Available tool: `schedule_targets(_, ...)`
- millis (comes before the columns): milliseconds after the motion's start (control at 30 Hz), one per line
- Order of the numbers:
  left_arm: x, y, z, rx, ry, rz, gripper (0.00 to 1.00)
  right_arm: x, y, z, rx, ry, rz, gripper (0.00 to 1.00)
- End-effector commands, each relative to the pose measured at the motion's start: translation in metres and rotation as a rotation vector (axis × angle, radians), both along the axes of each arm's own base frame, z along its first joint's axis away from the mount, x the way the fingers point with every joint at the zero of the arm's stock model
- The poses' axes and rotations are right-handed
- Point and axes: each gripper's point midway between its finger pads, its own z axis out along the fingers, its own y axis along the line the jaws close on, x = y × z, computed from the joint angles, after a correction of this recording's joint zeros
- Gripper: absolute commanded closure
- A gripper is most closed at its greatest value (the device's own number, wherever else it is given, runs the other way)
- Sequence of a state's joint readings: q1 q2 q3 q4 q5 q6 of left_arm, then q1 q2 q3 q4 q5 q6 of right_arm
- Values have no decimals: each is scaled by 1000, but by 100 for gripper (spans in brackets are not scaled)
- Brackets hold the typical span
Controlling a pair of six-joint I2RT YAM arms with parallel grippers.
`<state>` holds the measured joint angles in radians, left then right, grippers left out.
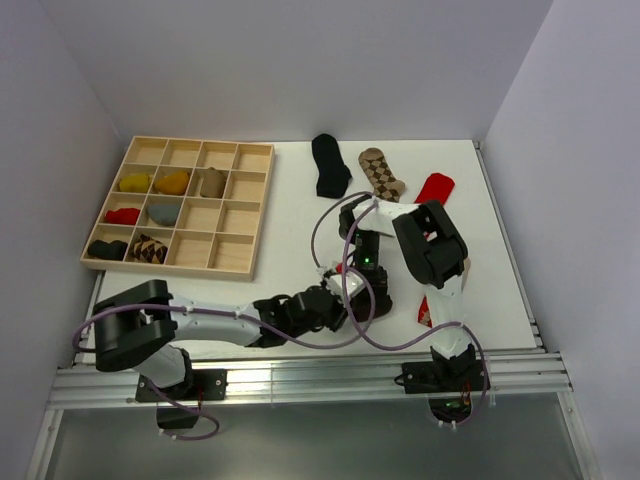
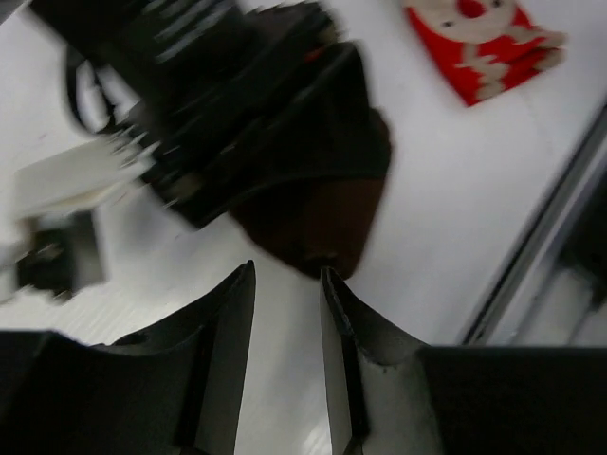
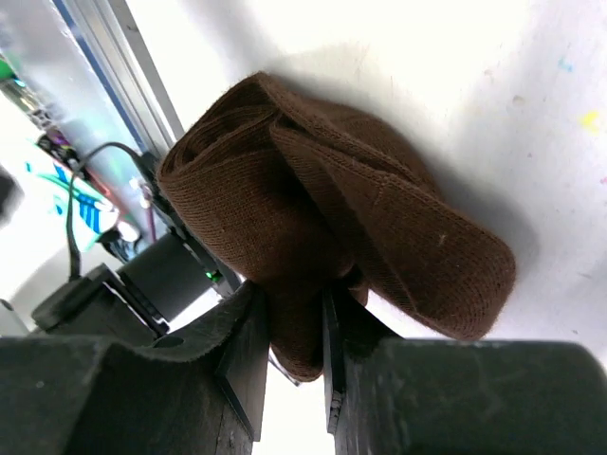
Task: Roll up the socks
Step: Roll the sock at the center of the board.
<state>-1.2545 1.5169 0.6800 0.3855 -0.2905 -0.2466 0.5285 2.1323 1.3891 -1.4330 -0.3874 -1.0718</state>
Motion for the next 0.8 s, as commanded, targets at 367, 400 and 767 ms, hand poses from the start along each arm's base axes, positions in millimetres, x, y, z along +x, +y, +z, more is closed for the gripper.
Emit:
schedule_targets(367, -25, -73, 11, -53, -46, -200, 54, 16, 25, -22, 76, -62, -46, 79)
schedule_targets(400, -25, -75, 3, -34, -38, -209, 54, 16, 25, -22, 76, -62, -46, 79)
schedule_targets(767, -15, -70, -33, -25, 49, -161, 54, 22, 33, -23, 96, -77, -77, 79)
